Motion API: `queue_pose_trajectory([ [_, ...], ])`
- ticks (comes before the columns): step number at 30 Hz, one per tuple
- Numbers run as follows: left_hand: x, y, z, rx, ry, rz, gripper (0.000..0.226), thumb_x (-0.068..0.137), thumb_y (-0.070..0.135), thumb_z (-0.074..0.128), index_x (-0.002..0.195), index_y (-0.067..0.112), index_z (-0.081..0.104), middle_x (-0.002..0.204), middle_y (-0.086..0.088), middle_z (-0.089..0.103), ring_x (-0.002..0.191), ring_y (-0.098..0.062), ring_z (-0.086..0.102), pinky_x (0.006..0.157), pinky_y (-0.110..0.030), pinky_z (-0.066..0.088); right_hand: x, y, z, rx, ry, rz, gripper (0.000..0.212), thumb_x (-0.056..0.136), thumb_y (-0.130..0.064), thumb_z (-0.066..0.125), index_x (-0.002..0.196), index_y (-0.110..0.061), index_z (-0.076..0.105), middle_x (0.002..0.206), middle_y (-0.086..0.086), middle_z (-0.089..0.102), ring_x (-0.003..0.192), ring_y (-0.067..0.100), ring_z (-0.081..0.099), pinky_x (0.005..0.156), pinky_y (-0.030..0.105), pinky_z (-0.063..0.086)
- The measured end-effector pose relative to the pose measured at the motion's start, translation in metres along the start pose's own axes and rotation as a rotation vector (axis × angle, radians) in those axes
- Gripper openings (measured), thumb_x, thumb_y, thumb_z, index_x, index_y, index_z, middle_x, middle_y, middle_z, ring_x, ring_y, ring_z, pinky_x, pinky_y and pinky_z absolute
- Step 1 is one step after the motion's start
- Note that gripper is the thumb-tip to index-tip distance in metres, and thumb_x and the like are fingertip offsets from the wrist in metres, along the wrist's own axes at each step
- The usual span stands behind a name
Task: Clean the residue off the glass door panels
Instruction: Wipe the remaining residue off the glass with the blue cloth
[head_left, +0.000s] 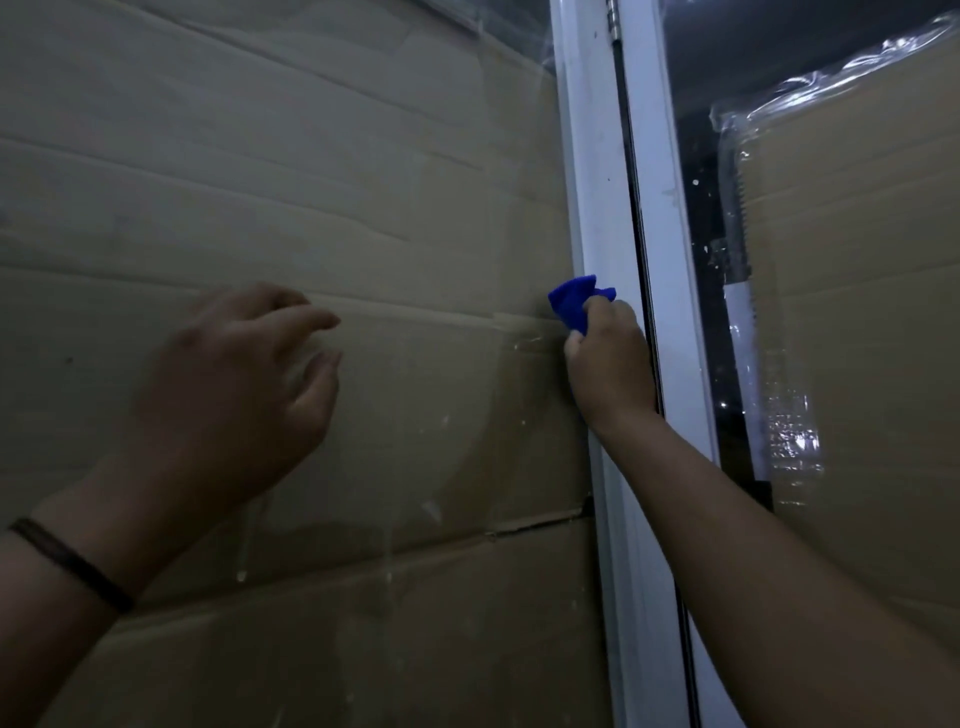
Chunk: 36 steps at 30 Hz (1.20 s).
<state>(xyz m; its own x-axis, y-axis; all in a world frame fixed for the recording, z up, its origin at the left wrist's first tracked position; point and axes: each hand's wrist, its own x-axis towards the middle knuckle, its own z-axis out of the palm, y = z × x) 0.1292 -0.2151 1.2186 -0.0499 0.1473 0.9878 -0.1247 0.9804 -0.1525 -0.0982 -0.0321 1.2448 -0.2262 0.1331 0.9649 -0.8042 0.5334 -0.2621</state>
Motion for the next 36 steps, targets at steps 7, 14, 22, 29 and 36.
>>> queue_pose_trajectory([
  [7,0.007,-0.056,-0.005,-0.015,0.099,0.036,0.038,0.087,0.055,0.046,0.113,0.029,0.056,0.105,0.008,0.053,0.093,-0.024,0.057,0.082,-0.048,0.053,-0.043,-0.051,0.000,0.193,-0.047,-0.113,0.009,0.090,-0.006,0.050,0.095,-0.007,0.058,0.090,0.005,0.054,0.071,0.008,0.042,0.060,0.007,0.033],
  [14,0.004,-0.067,-0.021,-0.023,0.111,0.084,0.032,0.086,0.050,0.050,0.111,0.030,0.057,0.103,0.010,0.054,0.092,-0.022,0.057,0.080,-0.045,0.054,-0.048,-0.064,-0.016,0.390,-0.041,0.080,0.013,0.087,-0.011,0.056,0.100,-0.012,0.061,0.093,0.003,0.061,0.079,0.013,0.056,0.063,0.015,0.038],
  [22,-0.011,-0.081,-0.050,0.067,0.102,0.153,0.032,0.085,0.045,0.049,0.111,0.028,0.057,0.106,0.007,0.051,0.088,-0.023,0.054,0.076,-0.043,0.053,-0.053,-0.055,-0.007,0.054,-0.047,0.122,0.012,0.090,-0.001,0.047,0.100,-0.001,0.054,0.101,0.015,0.051,0.089,0.028,0.052,0.071,0.029,0.038],
  [29,-0.024,-0.090,-0.067,0.068,0.114,0.162,0.026,0.085,0.037,0.055,0.106,0.024,0.064,0.101,0.003,0.055,0.087,-0.025,0.055,0.079,-0.039,0.048,-0.101,-0.155,0.005,0.233,-0.084,-0.093,0.007,0.091,-0.005,0.047,0.093,-0.003,0.053,0.096,0.015,0.052,0.082,0.029,0.050,0.064,0.028,0.032],
  [36,-0.031,-0.082,-0.089,0.083,0.074,0.123,0.030,0.081,0.028,0.057,0.102,0.013,0.071,0.098,-0.010,0.062,0.087,-0.029,0.056,0.080,-0.042,0.050,-0.071,-0.153,-0.021,0.341,-0.077,0.057,0.005,0.090,-0.009,0.051,0.089,-0.014,0.053,0.080,-0.003,0.054,0.069,0.013,0.051,0.055,0.016,0.037],
])
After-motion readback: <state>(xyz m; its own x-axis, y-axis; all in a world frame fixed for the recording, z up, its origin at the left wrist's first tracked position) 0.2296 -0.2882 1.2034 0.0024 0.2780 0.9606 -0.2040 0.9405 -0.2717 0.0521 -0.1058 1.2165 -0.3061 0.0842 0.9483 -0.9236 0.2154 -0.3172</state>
